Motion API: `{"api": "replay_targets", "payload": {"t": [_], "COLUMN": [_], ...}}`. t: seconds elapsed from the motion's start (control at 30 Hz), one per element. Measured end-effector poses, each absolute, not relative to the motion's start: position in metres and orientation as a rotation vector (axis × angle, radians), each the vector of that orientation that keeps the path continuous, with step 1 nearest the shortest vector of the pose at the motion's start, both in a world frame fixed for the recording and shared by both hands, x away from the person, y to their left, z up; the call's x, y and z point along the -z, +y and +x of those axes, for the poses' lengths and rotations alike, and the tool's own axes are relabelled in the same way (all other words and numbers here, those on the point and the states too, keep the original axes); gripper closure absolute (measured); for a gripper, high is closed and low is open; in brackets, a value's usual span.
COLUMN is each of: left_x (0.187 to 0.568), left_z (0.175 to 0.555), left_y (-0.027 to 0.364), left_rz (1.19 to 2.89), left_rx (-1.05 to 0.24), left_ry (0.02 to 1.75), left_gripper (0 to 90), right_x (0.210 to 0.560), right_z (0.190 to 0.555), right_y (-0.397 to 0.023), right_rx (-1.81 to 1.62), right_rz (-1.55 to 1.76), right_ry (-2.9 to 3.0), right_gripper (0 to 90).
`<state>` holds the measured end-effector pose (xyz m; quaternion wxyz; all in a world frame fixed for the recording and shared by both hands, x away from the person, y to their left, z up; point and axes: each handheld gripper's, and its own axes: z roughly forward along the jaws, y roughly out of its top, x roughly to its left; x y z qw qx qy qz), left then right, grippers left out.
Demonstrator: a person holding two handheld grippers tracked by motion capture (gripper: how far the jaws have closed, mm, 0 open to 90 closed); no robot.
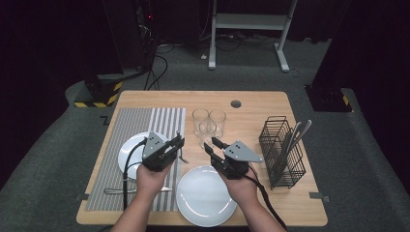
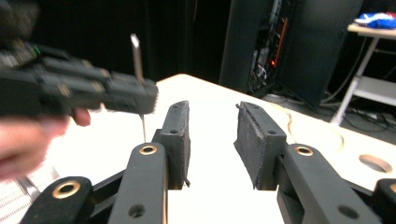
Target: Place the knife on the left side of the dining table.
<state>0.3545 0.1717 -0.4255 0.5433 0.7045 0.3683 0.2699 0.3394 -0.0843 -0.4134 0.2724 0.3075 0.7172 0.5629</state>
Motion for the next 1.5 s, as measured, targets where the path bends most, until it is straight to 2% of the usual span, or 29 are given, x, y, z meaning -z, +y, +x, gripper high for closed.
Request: {"api": "replay_targets", "payload": {"t": [0.27, 0.73, 1.5], "left_x": [0.419, 0.416, 0.403], "left_z": [0.356, 0.364, 0.391], "left_y": [0.179, 0.186, 0.199], "left_rz": [1.665, 1.643, 1.603], "left_rx": [-0.649, -0.659, -0.742], "left_ry": [0.861, 0.884, 0.922], "left_gripper": [79.3, 79.2, 79.3], "right_x": [0.438, 0.484, 0.513], "right_z": [0.341, 0.342, 0.337], "right_y": [-0.108, -0.130, -0.139], "right_rx": [-1.424, -1.317, -1.256], "right_rz": [0.884, 0.990, 1.019], "right_ry": [1.941, 1.971, 2.006], "right_gripper": [65.0, 59.2, 57.7]}}
